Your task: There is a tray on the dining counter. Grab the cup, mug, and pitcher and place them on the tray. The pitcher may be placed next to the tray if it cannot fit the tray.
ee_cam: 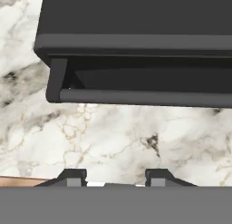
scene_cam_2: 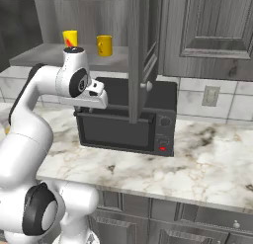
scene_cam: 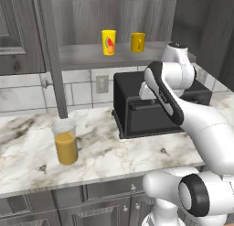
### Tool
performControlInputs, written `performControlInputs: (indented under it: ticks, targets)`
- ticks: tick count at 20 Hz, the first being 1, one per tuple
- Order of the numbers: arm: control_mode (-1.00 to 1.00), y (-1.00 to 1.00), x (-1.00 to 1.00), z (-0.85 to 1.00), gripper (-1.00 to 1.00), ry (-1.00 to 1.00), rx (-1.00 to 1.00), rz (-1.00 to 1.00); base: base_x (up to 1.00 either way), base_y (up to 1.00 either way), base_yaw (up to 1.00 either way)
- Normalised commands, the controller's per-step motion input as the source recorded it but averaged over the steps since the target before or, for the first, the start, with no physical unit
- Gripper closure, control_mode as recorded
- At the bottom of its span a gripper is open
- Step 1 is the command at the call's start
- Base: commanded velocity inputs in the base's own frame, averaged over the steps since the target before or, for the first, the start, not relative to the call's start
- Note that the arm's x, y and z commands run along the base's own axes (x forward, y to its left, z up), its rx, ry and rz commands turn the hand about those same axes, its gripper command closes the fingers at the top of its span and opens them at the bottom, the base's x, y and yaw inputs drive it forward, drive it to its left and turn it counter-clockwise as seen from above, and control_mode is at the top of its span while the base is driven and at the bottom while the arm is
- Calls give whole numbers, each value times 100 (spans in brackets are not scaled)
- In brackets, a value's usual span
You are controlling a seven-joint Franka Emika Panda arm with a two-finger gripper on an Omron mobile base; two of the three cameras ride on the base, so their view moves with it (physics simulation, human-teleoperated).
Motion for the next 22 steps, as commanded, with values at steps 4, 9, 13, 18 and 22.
performControlInputs:
  ticks: [4, 9, 13, 18, 22]
  targets:
    - [-100, 0, 0, 0, -100, 0, 0, 0, 0, 0, 0]
    - [-100, 0, -3, 40, -100, -1, 1, -3, 0, 0, 0]
    - [-100, 0, -33, 70, -100, -13, 8, -17, 0, 0, 0]
    - [-100, 4, -17, 48, -100, -15, 16, -30, 0, 0, 0]
    - [-100, 21, -24, 51, -100, -21, 18, -38, 0, 0, 0]
